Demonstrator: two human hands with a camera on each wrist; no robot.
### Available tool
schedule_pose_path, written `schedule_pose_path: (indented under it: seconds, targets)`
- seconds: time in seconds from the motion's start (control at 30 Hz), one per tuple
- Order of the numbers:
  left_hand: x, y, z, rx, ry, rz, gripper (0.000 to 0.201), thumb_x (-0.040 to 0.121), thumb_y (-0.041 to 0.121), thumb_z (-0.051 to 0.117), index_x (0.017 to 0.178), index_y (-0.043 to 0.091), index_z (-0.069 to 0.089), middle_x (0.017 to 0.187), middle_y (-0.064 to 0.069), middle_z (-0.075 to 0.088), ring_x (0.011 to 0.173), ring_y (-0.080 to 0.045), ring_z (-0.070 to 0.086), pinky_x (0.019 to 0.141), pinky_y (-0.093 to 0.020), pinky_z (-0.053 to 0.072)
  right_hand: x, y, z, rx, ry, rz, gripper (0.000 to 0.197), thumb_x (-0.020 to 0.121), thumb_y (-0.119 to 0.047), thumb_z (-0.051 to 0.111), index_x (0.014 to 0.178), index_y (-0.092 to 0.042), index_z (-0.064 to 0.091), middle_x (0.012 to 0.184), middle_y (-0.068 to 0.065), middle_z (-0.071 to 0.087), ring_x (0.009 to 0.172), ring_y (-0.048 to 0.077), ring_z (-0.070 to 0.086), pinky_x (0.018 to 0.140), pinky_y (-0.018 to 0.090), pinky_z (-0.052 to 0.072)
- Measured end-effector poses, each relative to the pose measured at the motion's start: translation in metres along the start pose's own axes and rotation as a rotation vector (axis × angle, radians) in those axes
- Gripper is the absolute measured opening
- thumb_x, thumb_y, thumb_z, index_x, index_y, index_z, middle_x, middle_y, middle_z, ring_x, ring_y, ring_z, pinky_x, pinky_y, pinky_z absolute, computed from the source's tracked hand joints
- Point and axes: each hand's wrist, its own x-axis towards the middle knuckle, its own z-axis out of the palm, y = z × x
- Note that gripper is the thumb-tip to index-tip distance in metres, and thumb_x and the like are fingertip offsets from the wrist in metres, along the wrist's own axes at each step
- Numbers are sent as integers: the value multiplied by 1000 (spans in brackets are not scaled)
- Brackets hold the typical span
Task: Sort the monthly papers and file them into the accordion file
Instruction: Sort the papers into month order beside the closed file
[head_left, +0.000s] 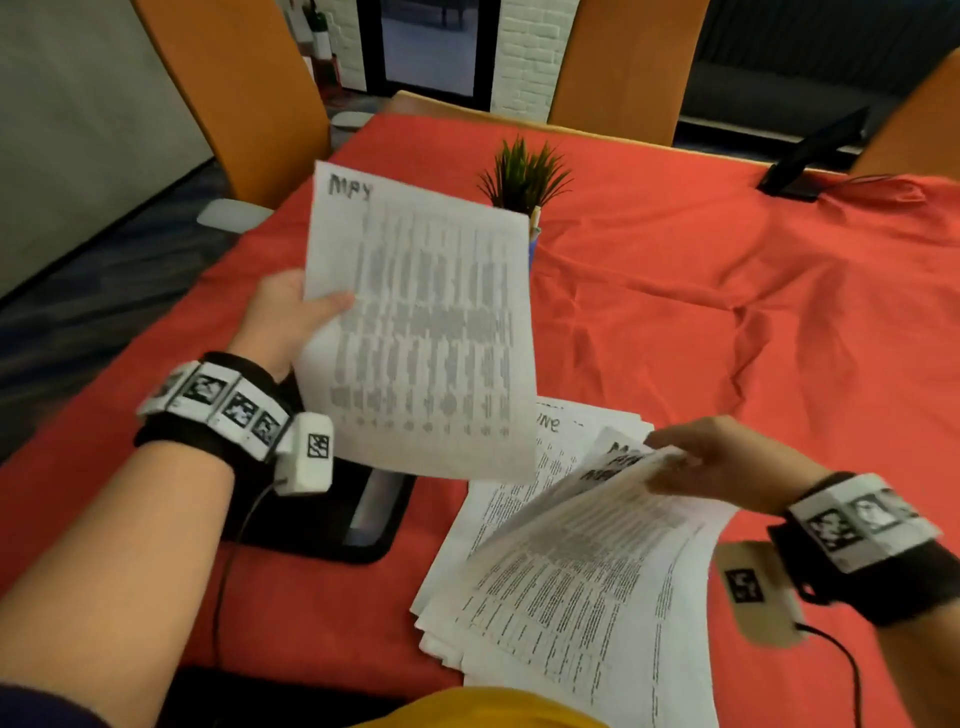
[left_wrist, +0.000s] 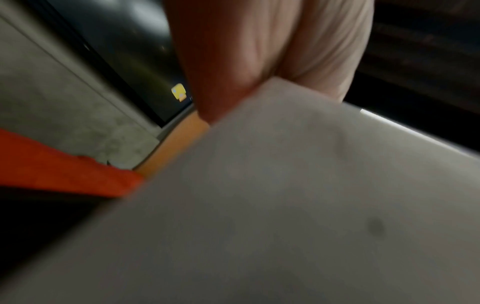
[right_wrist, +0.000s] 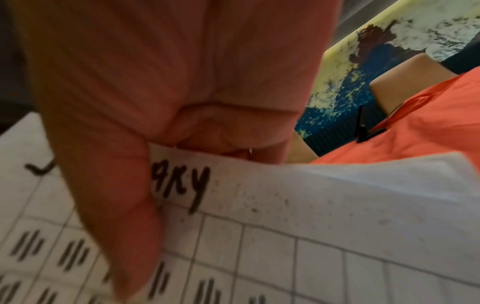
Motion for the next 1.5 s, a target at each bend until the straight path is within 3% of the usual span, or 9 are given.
schedule_pose_path:
  seconds: [0.2,0.4,0.53,0.63,0.77,0.93,1.1,1.3,1.5]
  targets:
    - [-37,-57,75,53,-324,-159,22,85,6,66,107,7,64,100,-11,69,90,-26,67,88,-44,53,-21,-24,-51,364,-230,87,18,70,-15,74,88,-18,73,88,3,74,84,17,70,76,29,55]
    - [-76,-91,129,62,-624,-330,19,89,26,63,92,7,65,87,-5,67,79,-18,61,75,-29,49,29,-11,-45,279,-162,238,15,72,-4,75,76,-18,71,80,0,74,75,16,69,75,31,53]
    - [-86,-95,137,-304,-603,-607,55,93,53,42,115,9,65,111,-13,68,106,-29,62,99,-40,46,70,4,5,29,-82,331,19,73,-18,74,87,-28,66,87,-11,68,83,10,64,87,30,49]
    - [-93,-92,139,-227,-666,-578,46,89,37,57,120,4,61,114,-14,67,106,-27,63,99,-40,47,86,5,34,29,9,345,31,77,-13,71,108,-17,65,102,-1,68,90,14,62,82,25,48]
    - [-101,-100,146,32,-668,-423,34,85,7,66,118,3,60,116,-14,66,99,-21,64,84,-25,51,94,11,47,31,151,298,24,81,-15,68,104,-14,63,102,2,67,88,16,62,66,19,46]
    - [-102,-109,141,-68,-576,-444,34,87,2,62,121,2,58,117,-14,65,104,-26,64,90,-35,52,73,47,53,123,449,425,57,80,-22,70,128,-8,45,130,9,51,117,24,49,97,28,37]
    - [-103,-115,132,-206,-518,-526,34,87,4,63,120,6,60,115,-12,67,104,-26,66,93,-42,51,26,92,89,214,200,844,53,85,-45,58,114,-2,48,110,17,56,97,28,55,81,34,42]
    - [-115,-119,159,-192,-525,-572,37,85,2,64,122,2,59,116,-13,67,107,-28,63,100,-51,45,12,83,117,570,273,767,39,84,-34,65,108,-6,53,103,8,62,91,24,59,79,34,46]
    - [-103,-81,148,-274,-536,-449,34,83,9,67,117,11,61,115,-9,68,108,-26,64,99,-51,45,6,81,85,639,648,614,78,71,-34,78,133,-5,41,123,10,54,111,23,53,94,34,42]
